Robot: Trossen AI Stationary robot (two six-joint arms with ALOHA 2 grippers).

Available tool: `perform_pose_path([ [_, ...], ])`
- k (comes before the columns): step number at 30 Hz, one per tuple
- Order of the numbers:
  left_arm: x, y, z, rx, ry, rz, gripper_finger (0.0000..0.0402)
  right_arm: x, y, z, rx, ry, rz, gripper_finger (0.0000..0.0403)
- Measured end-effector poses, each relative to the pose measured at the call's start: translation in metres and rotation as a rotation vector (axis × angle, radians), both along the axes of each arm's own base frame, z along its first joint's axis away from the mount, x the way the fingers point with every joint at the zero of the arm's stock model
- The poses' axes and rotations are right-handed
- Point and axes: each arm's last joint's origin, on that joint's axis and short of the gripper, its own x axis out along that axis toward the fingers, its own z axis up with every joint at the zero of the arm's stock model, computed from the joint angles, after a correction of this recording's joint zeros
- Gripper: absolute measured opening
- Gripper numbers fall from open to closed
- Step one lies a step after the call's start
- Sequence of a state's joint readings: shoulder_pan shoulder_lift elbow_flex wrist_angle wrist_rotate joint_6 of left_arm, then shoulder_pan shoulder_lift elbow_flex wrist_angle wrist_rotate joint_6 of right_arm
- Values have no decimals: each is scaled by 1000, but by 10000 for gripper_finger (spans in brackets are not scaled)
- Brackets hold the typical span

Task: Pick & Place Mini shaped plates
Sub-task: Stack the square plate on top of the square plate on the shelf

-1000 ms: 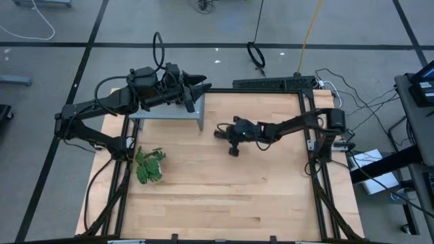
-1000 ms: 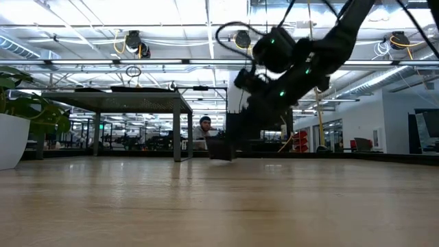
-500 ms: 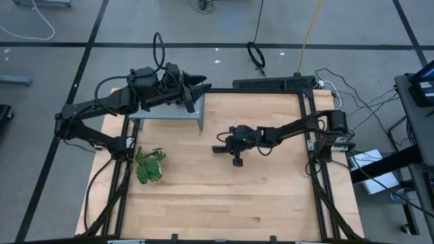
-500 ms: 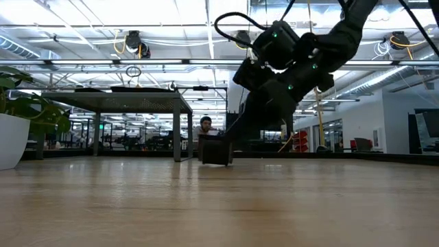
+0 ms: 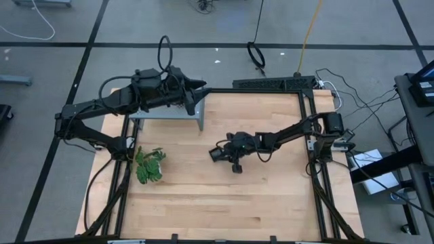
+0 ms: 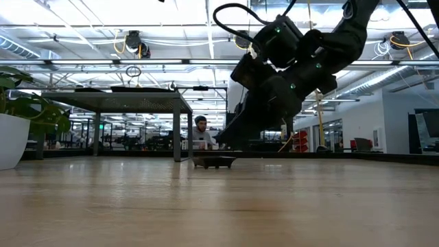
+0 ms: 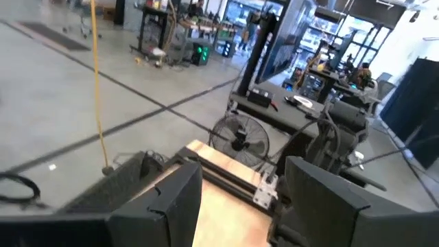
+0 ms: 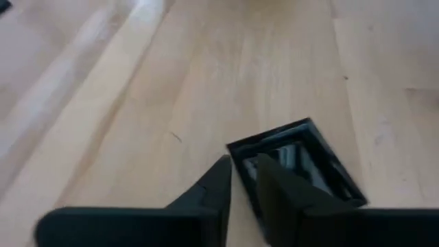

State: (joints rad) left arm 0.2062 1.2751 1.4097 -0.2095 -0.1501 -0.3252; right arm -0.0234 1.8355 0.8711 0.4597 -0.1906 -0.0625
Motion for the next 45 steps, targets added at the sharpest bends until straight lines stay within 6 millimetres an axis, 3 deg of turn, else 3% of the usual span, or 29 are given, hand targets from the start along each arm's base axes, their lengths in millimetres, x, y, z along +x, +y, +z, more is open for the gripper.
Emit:
perform_pose_path([
  [6, 1, -5, -7, -45, 67, -118, 214, -1, 1, 4, 71, 3, -18, 114],
  [14, 0, -28, -25, -19, 264, -291, 214, -19, -10, 67, 35, -123, -38, 138],
  [22, 5, -55, -36, 316, 372, -467, 214, -74, -19, 139, -165, -190, -214, 131],
  [30, 33, -67, -81, 342, 523, -551, 214, -142, -19, 182, -186, -206, -416, 130],
  [37, 51, -69, -123, 555, 696, -666, 214, -181, -20, 196, -176, -253, -553, 130],
  [45, 77, -64, -184, 686, 917, -813, 214, -210, -18, 169, -113, -254, -602, 130],
])
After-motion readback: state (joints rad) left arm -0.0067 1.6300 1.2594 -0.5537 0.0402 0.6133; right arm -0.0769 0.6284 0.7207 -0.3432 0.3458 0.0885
